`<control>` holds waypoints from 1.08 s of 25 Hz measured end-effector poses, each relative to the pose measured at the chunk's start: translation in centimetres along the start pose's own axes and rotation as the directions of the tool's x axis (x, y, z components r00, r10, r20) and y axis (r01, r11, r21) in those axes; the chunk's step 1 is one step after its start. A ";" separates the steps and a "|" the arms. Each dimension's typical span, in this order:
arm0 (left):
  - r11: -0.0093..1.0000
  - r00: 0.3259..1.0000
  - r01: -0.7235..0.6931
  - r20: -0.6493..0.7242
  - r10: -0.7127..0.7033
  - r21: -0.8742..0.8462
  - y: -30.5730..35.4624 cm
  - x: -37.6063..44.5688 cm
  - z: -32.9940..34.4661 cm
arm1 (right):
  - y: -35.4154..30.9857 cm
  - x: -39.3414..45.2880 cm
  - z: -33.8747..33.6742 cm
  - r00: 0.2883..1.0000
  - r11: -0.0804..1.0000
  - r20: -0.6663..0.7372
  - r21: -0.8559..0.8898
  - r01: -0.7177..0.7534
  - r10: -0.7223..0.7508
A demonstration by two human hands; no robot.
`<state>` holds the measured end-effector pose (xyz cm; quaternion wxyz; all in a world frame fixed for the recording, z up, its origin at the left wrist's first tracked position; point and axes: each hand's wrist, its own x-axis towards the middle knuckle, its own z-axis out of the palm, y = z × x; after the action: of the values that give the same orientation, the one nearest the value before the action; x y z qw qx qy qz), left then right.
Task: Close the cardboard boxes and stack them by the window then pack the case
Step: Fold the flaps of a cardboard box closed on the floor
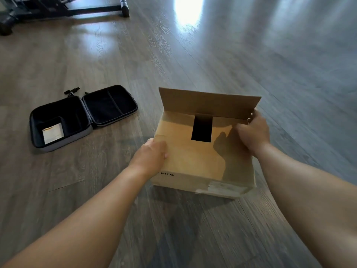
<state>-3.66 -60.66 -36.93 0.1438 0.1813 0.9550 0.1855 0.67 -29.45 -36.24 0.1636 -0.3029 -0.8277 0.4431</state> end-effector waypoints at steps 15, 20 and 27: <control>0.988 0.995 0.079 -0.046 -0.085 -0.133 0.8 3.0 0.7 | 2.0 -6.6 -0.3 0.979 0.782 0.203 -0.608 0.136 -0.013; 0.968 0.992 0.066 -0.089 -0.090 -0.242 0.8 3.5 0.6 | 1.9 -7.2 0.2 0.968 0.849 0.226 -0.528 0.029 0.107; 0.963 0.948 0.132 -0.253 -0.192 -0.234 -2.1 2.0 -1.5 | -1.8 -6.5 1.9 0.959 0.863 0.284 -0.480 0.156 -0.016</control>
<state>-6.58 -62.17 -36.86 0.0441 0.0579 0.9518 0.2978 3.93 -35.59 -35.86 -0.0145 -0.2339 -0.9410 0.2443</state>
